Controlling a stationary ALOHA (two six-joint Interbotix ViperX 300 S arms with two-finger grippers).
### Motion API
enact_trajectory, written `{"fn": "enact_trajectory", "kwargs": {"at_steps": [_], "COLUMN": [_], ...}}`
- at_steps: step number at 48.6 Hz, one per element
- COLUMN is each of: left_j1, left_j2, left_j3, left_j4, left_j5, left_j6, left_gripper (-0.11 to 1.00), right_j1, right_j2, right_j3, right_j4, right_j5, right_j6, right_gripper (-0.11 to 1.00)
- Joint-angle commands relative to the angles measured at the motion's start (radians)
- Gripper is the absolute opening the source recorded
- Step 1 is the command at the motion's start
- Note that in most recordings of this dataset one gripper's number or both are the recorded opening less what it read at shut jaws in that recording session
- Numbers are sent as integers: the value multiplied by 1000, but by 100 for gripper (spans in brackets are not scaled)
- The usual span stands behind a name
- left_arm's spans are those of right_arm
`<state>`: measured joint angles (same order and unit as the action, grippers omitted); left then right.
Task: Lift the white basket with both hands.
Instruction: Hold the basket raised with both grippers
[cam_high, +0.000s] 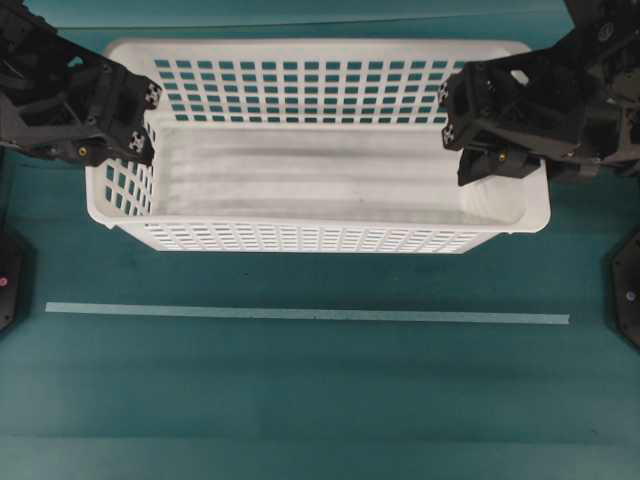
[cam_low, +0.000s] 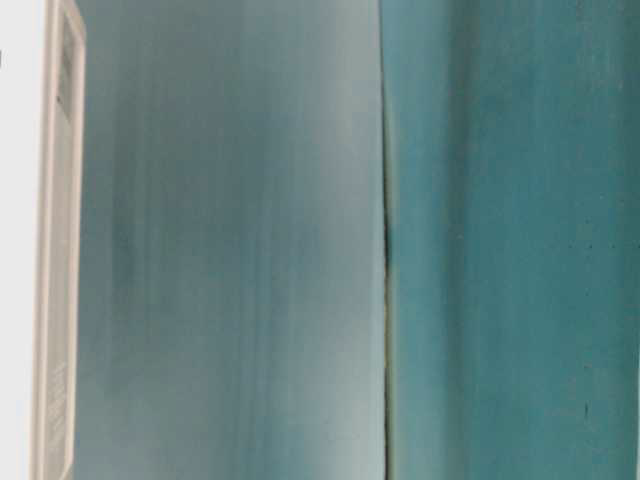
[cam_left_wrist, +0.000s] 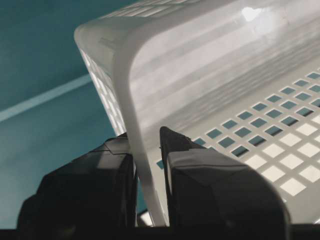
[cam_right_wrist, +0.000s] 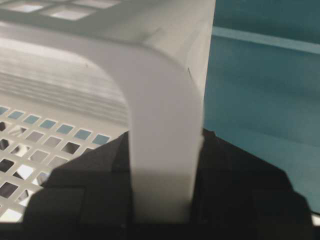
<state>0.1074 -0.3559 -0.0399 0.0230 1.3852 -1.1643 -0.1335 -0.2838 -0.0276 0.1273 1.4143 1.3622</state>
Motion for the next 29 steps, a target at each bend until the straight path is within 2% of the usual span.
{"fn": "enact_trajectory", "kwargs": {"at_steps": [1, 29], "left_j1": [2, 2], "left_j2": [9, 15], "left_j3": [-31, -35], "left_j4": [5, 5], "left_j5": [-5, -5], "left_j6": [29, 29], "left_gripper": [11, 11], "right_j1": [28, 28], "right_j2": [-20, -21], "right_j3": [-54, -48], "right_j4": [2, -5], "right_j5": [-8, 6], "right_j6": [-18, -21], "right_gripper": [18, 18]}}
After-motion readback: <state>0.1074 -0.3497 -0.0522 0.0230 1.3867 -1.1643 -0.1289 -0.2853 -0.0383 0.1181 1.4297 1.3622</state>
